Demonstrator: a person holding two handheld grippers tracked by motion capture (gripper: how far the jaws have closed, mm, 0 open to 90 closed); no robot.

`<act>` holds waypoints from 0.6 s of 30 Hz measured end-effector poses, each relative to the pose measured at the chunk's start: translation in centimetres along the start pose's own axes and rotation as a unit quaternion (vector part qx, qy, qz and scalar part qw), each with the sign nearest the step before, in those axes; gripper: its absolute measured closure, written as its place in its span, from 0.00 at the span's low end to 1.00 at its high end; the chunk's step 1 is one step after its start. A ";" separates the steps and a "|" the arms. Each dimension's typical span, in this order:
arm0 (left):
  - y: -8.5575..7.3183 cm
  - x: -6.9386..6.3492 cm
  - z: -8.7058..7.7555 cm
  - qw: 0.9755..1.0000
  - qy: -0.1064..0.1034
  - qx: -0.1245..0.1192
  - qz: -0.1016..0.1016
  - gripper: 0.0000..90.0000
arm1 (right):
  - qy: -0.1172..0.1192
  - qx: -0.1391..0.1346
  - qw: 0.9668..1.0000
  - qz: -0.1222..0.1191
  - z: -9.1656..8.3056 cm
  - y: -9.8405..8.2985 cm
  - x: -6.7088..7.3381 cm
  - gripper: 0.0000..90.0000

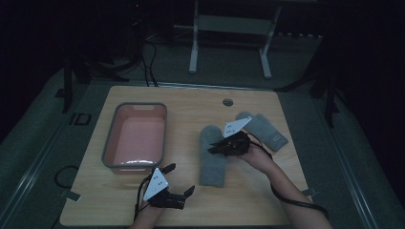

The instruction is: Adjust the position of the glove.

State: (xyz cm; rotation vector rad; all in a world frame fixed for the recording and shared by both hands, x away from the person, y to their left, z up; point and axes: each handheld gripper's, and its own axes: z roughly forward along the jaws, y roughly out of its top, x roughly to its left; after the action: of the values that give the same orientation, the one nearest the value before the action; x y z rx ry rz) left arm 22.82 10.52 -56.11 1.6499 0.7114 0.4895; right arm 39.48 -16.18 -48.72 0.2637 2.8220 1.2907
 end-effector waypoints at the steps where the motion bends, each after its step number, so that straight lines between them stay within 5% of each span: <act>1: 0.0 0.0 0.0 1.000 0.000 0.000 0.000 0.00 | 0.003 0.006 1.000 0.000 0.6 -0.3 -0.2 0.92; 7: 0.0 -0.1 0.0 1.000 -0.003 0.001 0.001 0.00 | 0.014 0.022 1.000 0.009 3.0 -1.7 -1.4 0.91; 11: 0.0 -0.1 0.0 1.000 -0.004 0.001 0.000 0.00 | 0.014 0.057 0.998 0.016 4.3 -2.6 -2.3 0.87; 18: 0.0 0.0 0.0 1.000 -0.004 0.001 -0.004 0.00 | 0.003 0.061 0.998 0.026 4.7 -3.3 -3.0 0.45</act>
State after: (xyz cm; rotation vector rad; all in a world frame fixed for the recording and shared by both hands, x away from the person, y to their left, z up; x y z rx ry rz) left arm 22.78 10.54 -56.11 1.6502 0.7121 0.4770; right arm 42.39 -15.30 -54.38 0.3400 2.9233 1.1306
